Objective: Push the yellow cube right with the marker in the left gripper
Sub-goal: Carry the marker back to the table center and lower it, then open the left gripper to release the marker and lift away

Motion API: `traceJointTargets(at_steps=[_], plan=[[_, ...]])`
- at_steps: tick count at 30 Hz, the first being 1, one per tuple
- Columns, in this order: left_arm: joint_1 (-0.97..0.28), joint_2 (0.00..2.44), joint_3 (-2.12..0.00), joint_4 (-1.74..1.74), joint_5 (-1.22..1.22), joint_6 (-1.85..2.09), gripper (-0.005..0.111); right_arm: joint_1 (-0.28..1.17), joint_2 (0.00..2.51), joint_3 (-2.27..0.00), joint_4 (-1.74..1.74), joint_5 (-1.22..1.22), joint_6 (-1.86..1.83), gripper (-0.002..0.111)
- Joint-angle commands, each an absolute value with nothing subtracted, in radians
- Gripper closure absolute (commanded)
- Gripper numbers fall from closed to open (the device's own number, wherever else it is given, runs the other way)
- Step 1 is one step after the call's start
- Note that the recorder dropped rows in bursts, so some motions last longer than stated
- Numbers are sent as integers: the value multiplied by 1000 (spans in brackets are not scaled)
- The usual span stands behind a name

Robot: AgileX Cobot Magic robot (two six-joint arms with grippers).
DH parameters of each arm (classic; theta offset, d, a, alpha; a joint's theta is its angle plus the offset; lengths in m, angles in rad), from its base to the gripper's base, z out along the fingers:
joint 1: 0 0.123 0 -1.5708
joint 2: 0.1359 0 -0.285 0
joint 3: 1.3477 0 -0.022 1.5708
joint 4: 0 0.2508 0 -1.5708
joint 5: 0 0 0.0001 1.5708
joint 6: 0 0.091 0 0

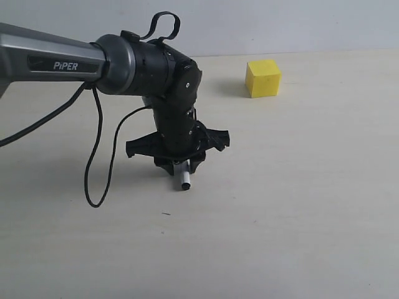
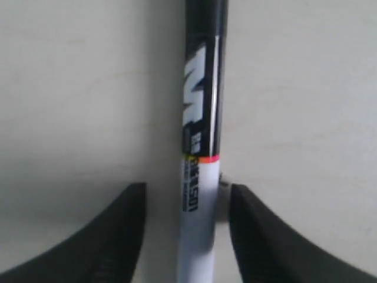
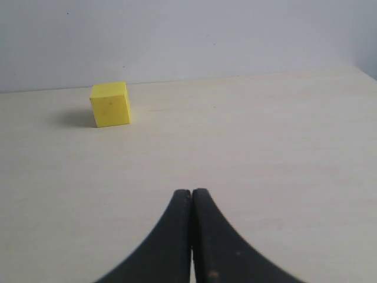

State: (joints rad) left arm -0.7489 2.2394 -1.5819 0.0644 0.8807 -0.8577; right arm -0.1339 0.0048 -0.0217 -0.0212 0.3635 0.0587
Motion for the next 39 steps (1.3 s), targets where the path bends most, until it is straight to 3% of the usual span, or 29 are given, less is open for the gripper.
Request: traceJointTargets(at_steps=[1, 5, 10, 14, 18, 23, 28, 34, 39], plan=[[-742, 2240, -1582, 95, 884, -865, 40, -132, 0, -18, -26, 358, 54, 108], [-741, 2221, -1582, 127, 880, -803, 29, -132, 0, -18, -26, 358, 54, 108], [-738, 2136, -1582, 164, 810, -686, 35, -132, 0, -18, -26, 358, 54, 108], [-738, 2033, -1582, 171, 722, -533, 60, -132, 0, -18, -26, 358, 54, 108], [-738, 1956, -1582, 171, 668, -437, 107, -132, 0, -18, -26, 358, 54, 108], [-738, 1861, -1455, 174, 421, -369, 107, -132, 0, -18, -26, 358, 54, 108], [-702, 1698, -1154, 174, -26, -374, 107, -132, 0, -18, -26, 358, 54, 108], [-571, 1455, -728, 174, -532, -366, 107, -132, 0, -18, -26, 358, 54, 108], [-430, 1289, -455, 174, -747, -305, 107, -132, 0, -18, -26, 358, 54, 108]])
